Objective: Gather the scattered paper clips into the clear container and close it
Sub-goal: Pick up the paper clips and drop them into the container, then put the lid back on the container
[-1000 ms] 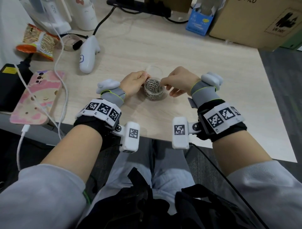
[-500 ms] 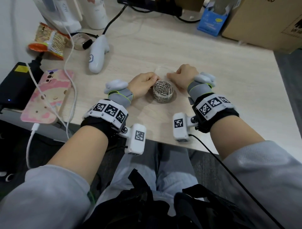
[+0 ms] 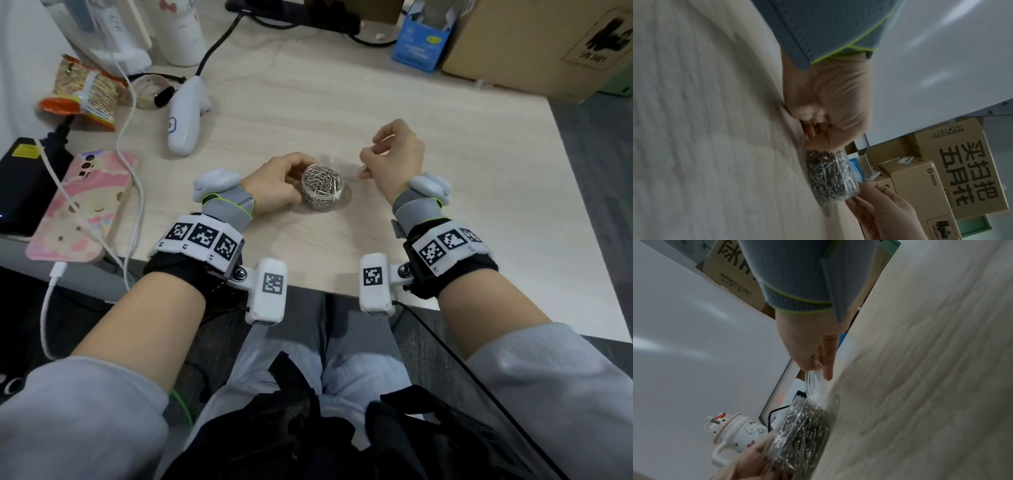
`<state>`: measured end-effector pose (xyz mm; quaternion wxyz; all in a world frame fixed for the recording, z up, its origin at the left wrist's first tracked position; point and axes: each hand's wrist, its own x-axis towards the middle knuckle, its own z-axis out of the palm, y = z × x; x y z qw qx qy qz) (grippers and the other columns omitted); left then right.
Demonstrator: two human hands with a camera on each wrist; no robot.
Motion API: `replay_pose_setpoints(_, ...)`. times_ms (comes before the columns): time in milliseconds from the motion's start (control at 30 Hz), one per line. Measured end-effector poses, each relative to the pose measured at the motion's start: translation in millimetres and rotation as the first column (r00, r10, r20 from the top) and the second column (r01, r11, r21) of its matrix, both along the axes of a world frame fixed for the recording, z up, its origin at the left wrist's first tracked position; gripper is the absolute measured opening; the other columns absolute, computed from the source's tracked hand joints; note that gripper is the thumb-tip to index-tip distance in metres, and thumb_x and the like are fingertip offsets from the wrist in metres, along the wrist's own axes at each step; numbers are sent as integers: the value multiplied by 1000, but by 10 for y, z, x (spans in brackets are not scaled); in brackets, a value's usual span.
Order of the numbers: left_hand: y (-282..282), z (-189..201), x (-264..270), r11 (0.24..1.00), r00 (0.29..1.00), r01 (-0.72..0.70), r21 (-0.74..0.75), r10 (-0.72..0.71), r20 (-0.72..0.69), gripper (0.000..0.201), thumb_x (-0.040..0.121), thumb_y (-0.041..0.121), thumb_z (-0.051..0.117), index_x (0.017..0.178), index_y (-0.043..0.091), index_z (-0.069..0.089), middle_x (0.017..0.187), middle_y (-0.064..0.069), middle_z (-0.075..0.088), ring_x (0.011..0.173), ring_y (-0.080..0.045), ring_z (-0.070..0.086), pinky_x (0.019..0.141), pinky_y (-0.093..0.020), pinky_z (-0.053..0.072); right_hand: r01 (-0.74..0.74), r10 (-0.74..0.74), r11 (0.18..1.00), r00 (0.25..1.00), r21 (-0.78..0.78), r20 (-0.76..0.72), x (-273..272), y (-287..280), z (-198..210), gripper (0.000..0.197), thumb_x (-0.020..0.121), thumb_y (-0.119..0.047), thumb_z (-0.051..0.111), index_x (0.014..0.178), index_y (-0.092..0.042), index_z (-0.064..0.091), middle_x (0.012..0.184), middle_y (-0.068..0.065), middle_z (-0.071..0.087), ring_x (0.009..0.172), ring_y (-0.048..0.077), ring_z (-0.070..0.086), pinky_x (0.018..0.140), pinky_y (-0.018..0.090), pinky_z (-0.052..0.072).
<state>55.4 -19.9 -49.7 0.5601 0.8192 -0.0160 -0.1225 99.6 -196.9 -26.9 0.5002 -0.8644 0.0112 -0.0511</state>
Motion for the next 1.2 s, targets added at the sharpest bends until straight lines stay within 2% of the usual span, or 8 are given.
replay_pose_setpoints(100, -28, -2, -59, 998, 998, 62, 24, -62, 14, 85, 43, 16, 74, 124, 7, 49, 106, -3, 59, 82, 10, 58, 81, -5, 44, -54, 52, 998, 997, 33, 57, -82, -29, -26, 23, 72, -4, 57, 85, -23, 52, 65, -4, 58, 59, 28, 68, 62, 44, 58)
replay_pose_setpoints(233, -127, -18, -128, 992, 994, -38, 122, 24, 108, 93, 34, 50, 76, 117, 14, 56, 116, -9, 64, 105, -19, 61, 100, -36, 47, -157, 157, 988, 972, -16, 175, -211, -26, -19, 9, 73, -7, 58, 78, -12, 64, 72, -1, 61, 66, 22, 64, 71, 34, 57)
replay_pose_setpoints(333, -190, 16, -178, 989, 989, -86, 121, 70, 134, 86, 32, 51, 77, 109, 16, 60, 105, -8, 68, 100, -23, 65, 95, -41, 51, -236, 237, 971, 961, -18, 141, -310, -48, -3, 12, 74, -1, 60, 85, -1, 65, 84, 6, 65, 75, 13, 60, 66, 9, 51)
replay_pose_setpoints(467, -268, 83, -219, 986, 977, -138, 94, 120, 177, 74, 36, 47, 78, 103, 17, 63, 97, -7, 71, 84, -18, 65, 85, -40, 56, -366, 362, 926, 930, 92, 56, -415, -109, 1, 25, 71, 2, 63, 86, -16, 55, 110, 14, 66, 94, 18, 64, 76, 24, 56)
replay_pose_setpoints(600, -364, 173, -225, 987, 969, -143, 77, 124, 212, 68, 42, 46, 71, 105, 21, 65, 97, -4, 70, 76, -15, 62, 78, -34, 55, -426, 421, 897, 905, 117, 63, -485, -188, 22, 33, 69, -7, 76, 74, -29, 51, 108, 6, 64, 97, 19, 64, 82, 25, 54)
replay_pose_setpoints(800, -547, 275, -232, 990, 968, -141, -16, 141, 208, 52, 43, 39, 73, 94, 37, 65, 83, 14, 65, 67, -7, 56, 63, -12, 46, -344, 337, 937, 936, 67, 101, -487, -303, 119, 37, 65, -23, 84, 92, -16, 58, 96, -2, 61, 93, 15, 63, 76, 23, 55)
replay_pose_setpoints(1000, -592, 325, -218, 989, 991, -7, -149, 27, 135, 47, 47, 22, 81, 93, 24, 70, 87, -3, 66, 78, -13, 56, 71, -26, 49, -447, 447, 894, 894, -24, -2, -441, -510, 285, 57, 71, -17, 80, 123, -8, 59, 116, 1, 63, 113, 13, 57, 101, 33, 48)
replay_pose_setpoints(1200, -642, 346, -179, 979, 995, 25, -203, -5, 100, 49, 43, 22, 80, 90, 17, 69, 85, -6, 65, 78, -19, 57, 65, -31, 49, -524, 521, 851, 850, -37, -78, -406, -621, 424, 56, 72, -13, 78, 125, -15, 59, 117, -7, 61, 115, 14, 55, 98, 31, 50)
